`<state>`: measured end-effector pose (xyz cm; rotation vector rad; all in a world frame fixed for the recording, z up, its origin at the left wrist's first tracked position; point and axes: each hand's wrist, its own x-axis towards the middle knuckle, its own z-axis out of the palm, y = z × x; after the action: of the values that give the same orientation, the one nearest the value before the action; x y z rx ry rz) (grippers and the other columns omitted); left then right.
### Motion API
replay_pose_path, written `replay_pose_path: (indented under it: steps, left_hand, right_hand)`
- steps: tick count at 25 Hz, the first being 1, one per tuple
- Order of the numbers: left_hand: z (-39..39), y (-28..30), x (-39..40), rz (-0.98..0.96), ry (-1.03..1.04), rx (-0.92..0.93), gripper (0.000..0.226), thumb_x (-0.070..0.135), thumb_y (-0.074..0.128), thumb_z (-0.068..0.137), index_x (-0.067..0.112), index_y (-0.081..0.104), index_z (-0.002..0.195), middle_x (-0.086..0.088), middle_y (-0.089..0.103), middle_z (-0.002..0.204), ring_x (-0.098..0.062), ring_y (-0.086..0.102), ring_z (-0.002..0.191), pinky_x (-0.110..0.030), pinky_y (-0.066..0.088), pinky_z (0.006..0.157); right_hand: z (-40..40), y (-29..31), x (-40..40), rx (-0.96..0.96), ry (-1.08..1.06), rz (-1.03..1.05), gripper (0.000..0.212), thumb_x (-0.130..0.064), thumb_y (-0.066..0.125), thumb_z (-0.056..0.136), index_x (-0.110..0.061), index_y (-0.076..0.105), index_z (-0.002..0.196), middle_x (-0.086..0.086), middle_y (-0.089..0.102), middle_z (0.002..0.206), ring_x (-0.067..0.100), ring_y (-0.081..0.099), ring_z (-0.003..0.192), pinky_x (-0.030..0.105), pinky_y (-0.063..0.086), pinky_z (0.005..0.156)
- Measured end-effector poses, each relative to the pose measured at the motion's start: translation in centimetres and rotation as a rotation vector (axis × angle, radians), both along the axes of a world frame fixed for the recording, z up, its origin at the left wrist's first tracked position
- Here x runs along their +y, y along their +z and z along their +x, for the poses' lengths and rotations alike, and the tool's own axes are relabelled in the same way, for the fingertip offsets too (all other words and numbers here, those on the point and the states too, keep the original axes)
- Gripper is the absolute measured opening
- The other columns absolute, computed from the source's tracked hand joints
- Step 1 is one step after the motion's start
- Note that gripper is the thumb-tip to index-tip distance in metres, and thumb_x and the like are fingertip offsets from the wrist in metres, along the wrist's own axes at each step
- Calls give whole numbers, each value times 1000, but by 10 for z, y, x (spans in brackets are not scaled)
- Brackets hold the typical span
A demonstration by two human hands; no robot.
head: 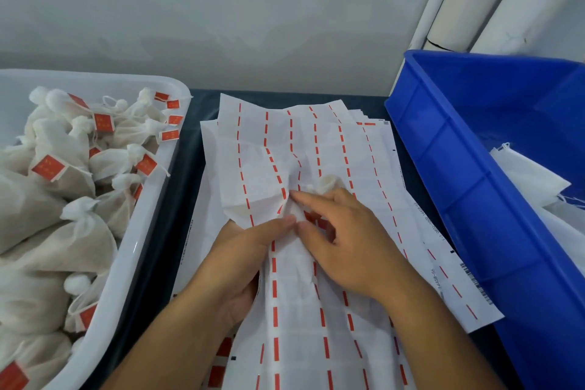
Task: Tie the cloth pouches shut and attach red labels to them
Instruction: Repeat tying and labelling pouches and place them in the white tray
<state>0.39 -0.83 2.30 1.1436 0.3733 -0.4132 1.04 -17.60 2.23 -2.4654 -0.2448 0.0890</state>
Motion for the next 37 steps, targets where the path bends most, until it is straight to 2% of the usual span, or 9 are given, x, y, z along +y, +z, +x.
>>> replay_pose_path:
  steps: [2, 4, 6, 8, 18, 23, 28, 32, 37]
  left_hand:
    - [-1, -1, 0, -12, 16, 14, 23, 17, 69, 96, 24, 69, 118, -10, 80, 98, -35, 78, 82, -41, 62, 58]
    - [-1, -3, 2, -14, 11, 44, 18, 18, 68, 97, 22, 70, 114, -10, 80, 97, -34, 78, 80, -40, 62, 56]
    - [-1, -2, 3, -29, -5, 62, 14, 19, 69, 97, 21, 72, 110, -12, 80, 96, -35, 78, 80, -40, 61, 55]
    - [-1, -2, 2, -46, -20, 71, 15, 20, 70, 95, 20, 73, 110, -13, 79, 98, -35, 78, 82, -41, 62, 56]
    - [-3, -4, 0, -14, -75, 17, 25, 23, 73, 91, 24, 69, 115, -12, 79, 97, -36, 78, 81, -42, 62, 58]
    - [-5, -2, 0, 22, -75, 22, 24, 23, 72, 93, 27, 63, 116, -10, 79, 91, -33, 78, 76, -40, 61, 54]
    - [-3, -1, 3, 72, -60, -2, 16, 21, 71, 95, 27, 66, 109, -6, 80, 87, -30, 78, 72, -35, 59, 49]
    - [0, -2, 6, 120, -78, -20, 24, 26, 72, 93, 28, 64, 116, -5, 80, 91, -31, 78, 76, -39, 61, 53]
    - [-1, -3, 6, 140, -92, -20, 25, 29, 72, 94, 32, 62, 116, -3, 80, 89, -30, 78, 75, -39, 61, 53]
  right_hand:
    - [-2, 2, -7, -55, -88, 27, 46, -63, 60, 92, -47, 57, 135, -26, 61, 123, -3, 59, 95, 23, 55, 92]
    - [-2, 3, -10, -75, -153, 43, 37, -65, 65, 87, -44, 69, 117, -31, 66, 101, -6, 61, 80, 12, 51, 76]
    - [-4, 2, -8, -59, -165, 69, 28, -62, 67, 87, -43, 74, 106, -34, 66, 88, -11, 62, 83, 2, 41, 65]
    - [-6, 1, -6, -50, -146, 100, 22, -56, 68, 89, -42, 77, 103, -35, 67, 84, -17, 59, 89, 0, 40, 60]
    - [-8, 4, -4, -33, -125, 188, 12, -39, 68, 93, -36, 79, 89, -27, 70, 79, -8, 65, 83, 3, 48, 66]
    - [-6, 5, -5, -28, -127, 228, 21, -29, 67, 95, -38, 71, 75, -26, 69, 73, -4, 66, 77, 7, 49, 63]
    - [-4, 2, -2, -30, -176, 221, 17, -34, 66, 96, -32, 74, 82, -22, 70, 75, -4, 65, 79, 9, 51, 63]
    - [-2, 2, -2, -43, -198, 260, 15, -37, 66, 96, -30, 76, 87, -21, 70, 78, -3, 64, 80, 12, 51, 63]
    - [-6, 4, -3, 8, -148, 244, 10, -48, 70, 91, -41, 74, 85, -30, 69, 79, -12, 64, 84, 1, 47, 64]
